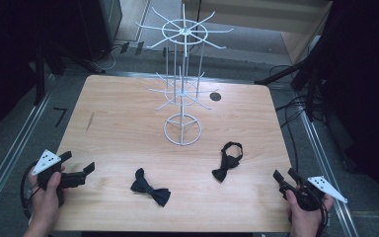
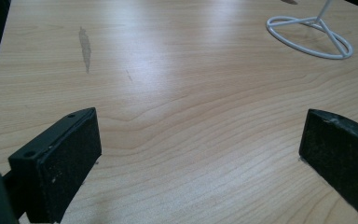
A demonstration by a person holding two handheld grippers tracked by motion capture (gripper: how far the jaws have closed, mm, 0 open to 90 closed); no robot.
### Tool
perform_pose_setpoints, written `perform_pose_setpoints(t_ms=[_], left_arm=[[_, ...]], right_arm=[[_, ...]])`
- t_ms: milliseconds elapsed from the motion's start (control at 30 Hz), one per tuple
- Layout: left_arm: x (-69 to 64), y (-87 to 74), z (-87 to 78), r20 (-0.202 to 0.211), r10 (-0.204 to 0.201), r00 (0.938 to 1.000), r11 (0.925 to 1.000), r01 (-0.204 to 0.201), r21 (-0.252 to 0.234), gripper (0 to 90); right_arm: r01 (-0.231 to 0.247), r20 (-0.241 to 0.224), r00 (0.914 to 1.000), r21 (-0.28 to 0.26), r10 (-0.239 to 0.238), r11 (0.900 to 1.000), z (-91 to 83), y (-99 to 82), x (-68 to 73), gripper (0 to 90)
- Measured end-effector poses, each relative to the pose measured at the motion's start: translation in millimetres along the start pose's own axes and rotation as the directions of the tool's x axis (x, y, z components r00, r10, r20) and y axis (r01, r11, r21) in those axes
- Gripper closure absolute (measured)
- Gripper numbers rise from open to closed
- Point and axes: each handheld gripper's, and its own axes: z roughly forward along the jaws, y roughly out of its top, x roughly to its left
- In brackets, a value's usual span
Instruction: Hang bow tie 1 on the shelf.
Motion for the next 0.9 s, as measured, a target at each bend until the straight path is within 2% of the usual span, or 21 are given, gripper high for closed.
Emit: perform_pose_setpoints(t_ms=[167,433,900], left_arm=[[-0.6,-0.2,-0.1,-0.001,0.001,1.0000,1.0000,-0.001,-0.004,0.0],[-0.1,0.0,0.2,0.001,0.000,1.0000,1.0000,0.000,-0.001,0.0],[-0.5,0.1,0.2,-0.002,0.006,1.0000,1.0000,-0.006,0.003,0.0]], right_arm=[[0.009,-0.004,0.9999,-0.004,-0.009,0.9999,0.8,2.2,6.8,33.4],[0.061,-0.021,0.9980,0.010,-0.060,0.9981,7.0,5.8,32.5,33.5],[0.066,-0.052,0.9965,0.026,-0.064,0.9975,14.5,7.4,58.3,35.4]])
